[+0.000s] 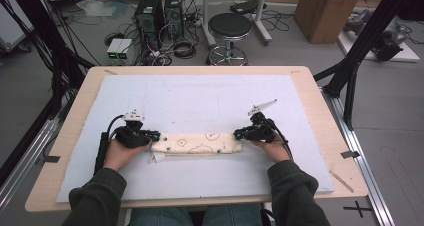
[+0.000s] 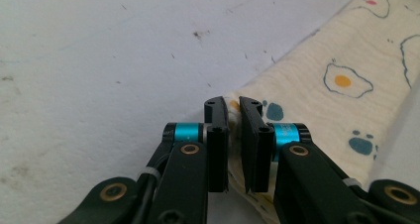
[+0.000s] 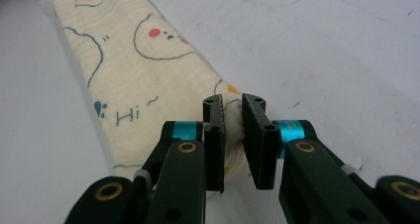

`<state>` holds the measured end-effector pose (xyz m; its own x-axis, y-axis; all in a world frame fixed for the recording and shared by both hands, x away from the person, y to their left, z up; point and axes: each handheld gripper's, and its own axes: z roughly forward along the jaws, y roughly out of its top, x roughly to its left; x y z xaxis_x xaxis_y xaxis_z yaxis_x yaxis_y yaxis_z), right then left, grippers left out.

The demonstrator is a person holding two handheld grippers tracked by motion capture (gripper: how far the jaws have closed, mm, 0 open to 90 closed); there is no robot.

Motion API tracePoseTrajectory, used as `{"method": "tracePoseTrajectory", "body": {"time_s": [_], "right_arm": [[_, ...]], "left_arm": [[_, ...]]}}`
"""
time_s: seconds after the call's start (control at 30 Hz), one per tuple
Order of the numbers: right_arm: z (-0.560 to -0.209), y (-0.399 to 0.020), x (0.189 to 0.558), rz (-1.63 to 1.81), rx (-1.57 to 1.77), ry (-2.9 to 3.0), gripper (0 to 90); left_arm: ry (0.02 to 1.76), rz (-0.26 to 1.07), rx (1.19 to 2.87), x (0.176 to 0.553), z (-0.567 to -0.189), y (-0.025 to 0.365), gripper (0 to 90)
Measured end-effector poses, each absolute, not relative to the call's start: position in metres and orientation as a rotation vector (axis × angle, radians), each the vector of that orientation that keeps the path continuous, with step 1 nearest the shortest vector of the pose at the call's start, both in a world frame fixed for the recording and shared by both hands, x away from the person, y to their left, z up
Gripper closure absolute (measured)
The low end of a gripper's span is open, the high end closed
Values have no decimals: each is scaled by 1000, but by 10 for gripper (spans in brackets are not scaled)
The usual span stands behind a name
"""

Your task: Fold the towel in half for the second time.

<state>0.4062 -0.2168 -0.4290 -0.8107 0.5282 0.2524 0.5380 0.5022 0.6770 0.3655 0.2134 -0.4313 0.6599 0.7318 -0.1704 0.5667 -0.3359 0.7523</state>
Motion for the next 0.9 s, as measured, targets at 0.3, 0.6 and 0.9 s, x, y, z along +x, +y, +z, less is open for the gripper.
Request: {"method": "tracePoseTrajectory", "body": {"time_s": [0.3,0.6,0.9], "right_arm": [[-418,-216,417,-1244,-1008,-2729,800],[-415,-215,434,-1247,-1074,-2746,799],[-412,-214,456,-1252,-1185,-2731,798]], "left_arm": [[1038,310,1994,380,-422,213,822],[1076,361,1950,397,-417,208,821],[1120,366,1907,408,-424,207,821]]}}
